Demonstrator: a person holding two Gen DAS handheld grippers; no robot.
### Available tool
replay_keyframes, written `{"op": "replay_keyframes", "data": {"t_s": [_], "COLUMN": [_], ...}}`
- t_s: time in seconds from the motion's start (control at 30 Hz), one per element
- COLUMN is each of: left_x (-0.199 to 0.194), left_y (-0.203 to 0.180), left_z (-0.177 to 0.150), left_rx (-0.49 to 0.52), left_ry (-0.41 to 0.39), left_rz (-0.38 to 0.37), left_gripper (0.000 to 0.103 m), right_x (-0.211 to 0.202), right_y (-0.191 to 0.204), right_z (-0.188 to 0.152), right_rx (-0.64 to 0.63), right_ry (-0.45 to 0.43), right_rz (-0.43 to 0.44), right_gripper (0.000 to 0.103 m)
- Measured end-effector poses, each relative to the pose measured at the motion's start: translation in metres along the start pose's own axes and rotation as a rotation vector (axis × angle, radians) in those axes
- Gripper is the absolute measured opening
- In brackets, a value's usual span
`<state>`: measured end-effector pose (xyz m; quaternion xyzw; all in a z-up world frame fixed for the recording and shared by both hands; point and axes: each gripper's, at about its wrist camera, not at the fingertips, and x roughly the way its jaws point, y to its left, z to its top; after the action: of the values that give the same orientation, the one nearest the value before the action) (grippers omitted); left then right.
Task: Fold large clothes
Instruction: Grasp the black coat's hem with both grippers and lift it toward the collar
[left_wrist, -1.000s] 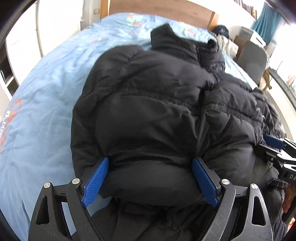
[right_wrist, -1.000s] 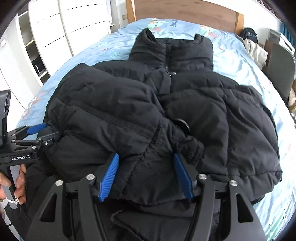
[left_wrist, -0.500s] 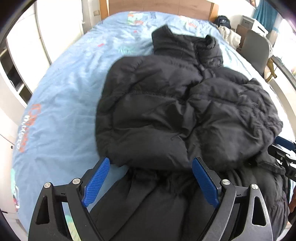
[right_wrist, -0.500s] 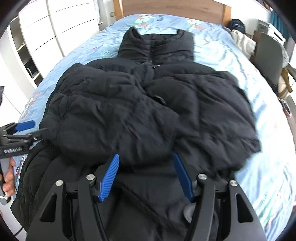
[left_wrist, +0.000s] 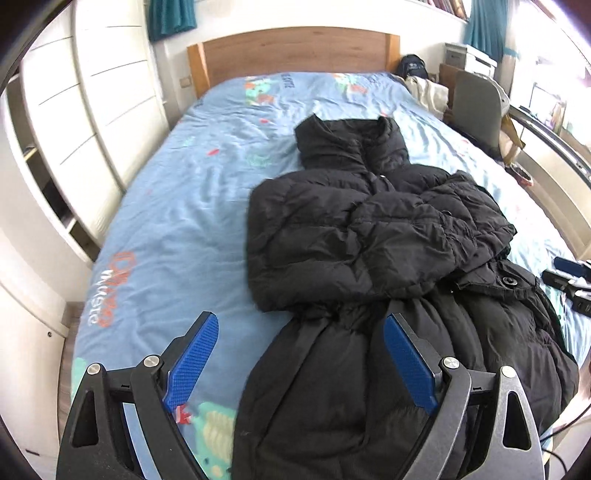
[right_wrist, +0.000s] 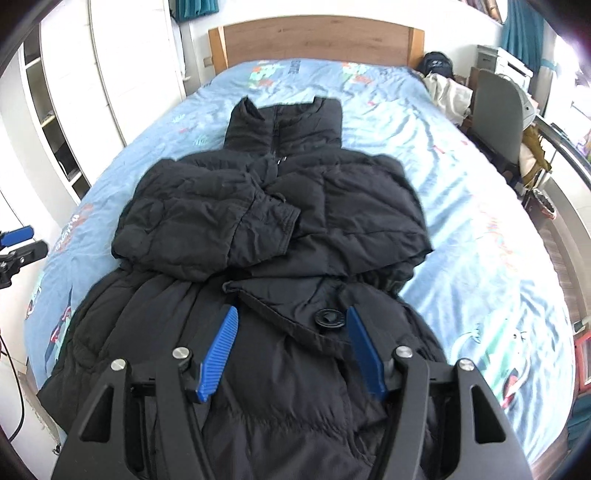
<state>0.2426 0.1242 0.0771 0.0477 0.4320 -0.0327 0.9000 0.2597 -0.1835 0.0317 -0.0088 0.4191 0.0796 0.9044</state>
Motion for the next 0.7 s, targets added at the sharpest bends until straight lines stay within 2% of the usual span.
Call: {"op": "replay_keyframes", "data": {"t_s": [0.2, 0.33, 0.37, 0.43, 0.57, 0.7], "left_x": [-0.022, -0.028, -0.028, -0.028, -0.015, 0.022], "left_y": [0.031, 0.05, 0.053, 0.058, 0.069, 0.084], "left_z": [-0.002, 0.016, 0.025, 0.042, 0.084, 0.13], "left_rx": [-0.077, -0.118, -0.119, -0.12, -0.149, -0.207], "left_ry": [-0.016, -0.023, -0.029, -0.038, -0.041, -0.032], "left_rz": [0.036, 0.059, 0.069, 0.074, 0.045, -0.002], "left_gripper": [0.09, 0.09, 0.09, 0.09, 0.091, 0.091], "right_x": [-0.038, -0.059, -0.062, -0.068, -0.061, -0.027], "right_y": [-0.019, -0.036, -0.041, -0.053, -0.078, -0.105], "right_z": [0.009, 0.032, 0.038, 0.054, 0.091, 0.133], "right_rx": [0.053, 0.045, 0.045, 0.051, 0.075, 0.111], "right_ry": [-0.069, -0.12, -0.13, -0.161, -0.189, -0.186], "right_rz": [0.029, 0.018, 0.013, 0.008, 0.006, 0.026], "right_gripper": [0.06, 0.06, 0.061, 0.075, 0.077, 0.078]}}
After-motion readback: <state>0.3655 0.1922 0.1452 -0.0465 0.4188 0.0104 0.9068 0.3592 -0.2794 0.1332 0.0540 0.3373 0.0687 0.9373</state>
